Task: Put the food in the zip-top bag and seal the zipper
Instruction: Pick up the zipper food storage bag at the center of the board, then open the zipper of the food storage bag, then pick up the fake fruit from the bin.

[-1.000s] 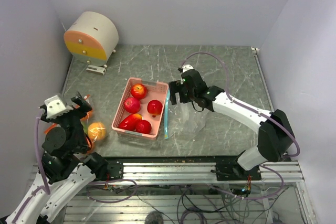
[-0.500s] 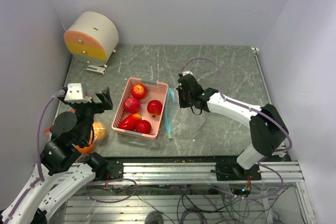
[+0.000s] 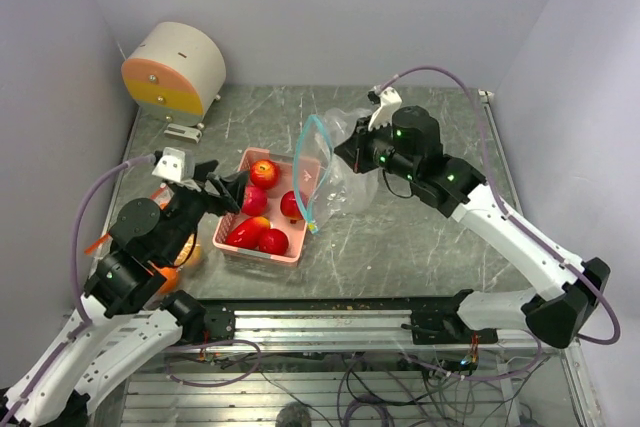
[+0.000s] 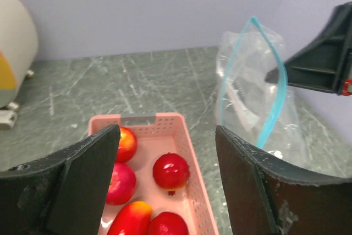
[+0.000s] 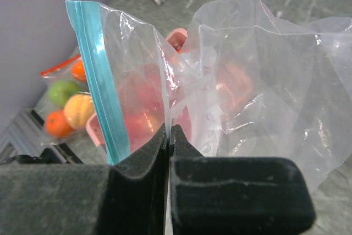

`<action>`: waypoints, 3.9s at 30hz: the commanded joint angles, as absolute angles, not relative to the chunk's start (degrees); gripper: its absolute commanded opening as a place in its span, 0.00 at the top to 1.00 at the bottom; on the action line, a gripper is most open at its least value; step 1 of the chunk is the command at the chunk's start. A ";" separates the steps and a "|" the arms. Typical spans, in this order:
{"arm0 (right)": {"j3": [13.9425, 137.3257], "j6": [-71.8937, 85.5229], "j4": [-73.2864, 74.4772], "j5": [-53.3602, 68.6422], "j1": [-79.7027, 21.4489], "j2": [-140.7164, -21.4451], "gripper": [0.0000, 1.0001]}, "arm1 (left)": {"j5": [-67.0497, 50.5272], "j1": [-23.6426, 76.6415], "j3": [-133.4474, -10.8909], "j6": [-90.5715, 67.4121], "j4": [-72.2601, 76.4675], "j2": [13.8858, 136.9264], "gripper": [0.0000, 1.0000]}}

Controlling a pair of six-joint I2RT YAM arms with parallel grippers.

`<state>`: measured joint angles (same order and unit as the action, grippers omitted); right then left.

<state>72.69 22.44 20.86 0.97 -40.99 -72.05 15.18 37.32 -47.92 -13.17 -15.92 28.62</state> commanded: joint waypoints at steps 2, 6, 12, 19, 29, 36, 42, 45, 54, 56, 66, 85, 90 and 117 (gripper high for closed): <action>75.18 22.56 16.26 9.82 -40.87 -75.83 1.00 | 6.22 37.09 -46.61 -16.93 -7.95 32.26 0.21; 75.74 23.85 12.32 14.23 -40.87 -77.90 1.00 | 4.27 37.08 -44.38 -18.26 -3.64 34.43 0.21; 75.36 25.27 8.34 18.00 -40.96 -78.43 1.00 | 4.84 37.08 -41.34 -20.03 -0.91 36.89 0.24; 74.18 26.17 5.38 22.15 -40.99 -78.09 1.00 | 4.53 37.09 -38.41 -22.41 2.22 39.04 0.27; 71.36 28.89 -1.46 28.03 -41.01 -76.50 1.00 | 2.30 37.09 -36.61 -23.64 5.25 40.55 0.49; 70.88 28.53 -0.85 23.48 -40.89 -75.23 1.00 | 6.24 37.09 -40.71 -20.94 -2.51 39.80 0.93; 72.85 24.46 9.45 1.35 -40.87 -74.27 1.00 | 26.79 37.09 -47.16 -16.82 -19.37 32.50 0.93; 72.81 23.32 10.14 0.32 -40.79 -75.01 0.97 | 32.96 37.07 -49.01 -14.69 -24.05 29.37 0.93; 70.19 27.05 -9.27 36.41 -40.92 -76.50 0.45 | 36.02 37.09 -49.37 -13.26 -25.39 27.85 0.93; 70.19 26.75 -7.45 34.99 -40.91 -76.44 0.37 | 39.24 37.08 -49.65 -13.37 -26.56 28.72 0.93; 75.16 19.14 12.38 10.27 -47.73 -89.47 0.26 | 58.94 37.09 -53.61 -16.08 -35.44 32.97 0.93; 88.28 14.05 27.34 -11.92 -53.86 -114.37 0.12 | 58.06 37.09 -50.68 -18.04 -35.56 29.05 0.93; 87.89 11.56 27.53 -9.77 -53.84 -115.40 0.12 | 58.09 37.09 -50.29 -17.93 -35.18 28.44 0.93; 79.08 11.55 8.75 12.66 -53.71 -89.85 0.62 | 50.42 37.09 -50.39 -21.14 -33.32 32.25 0.93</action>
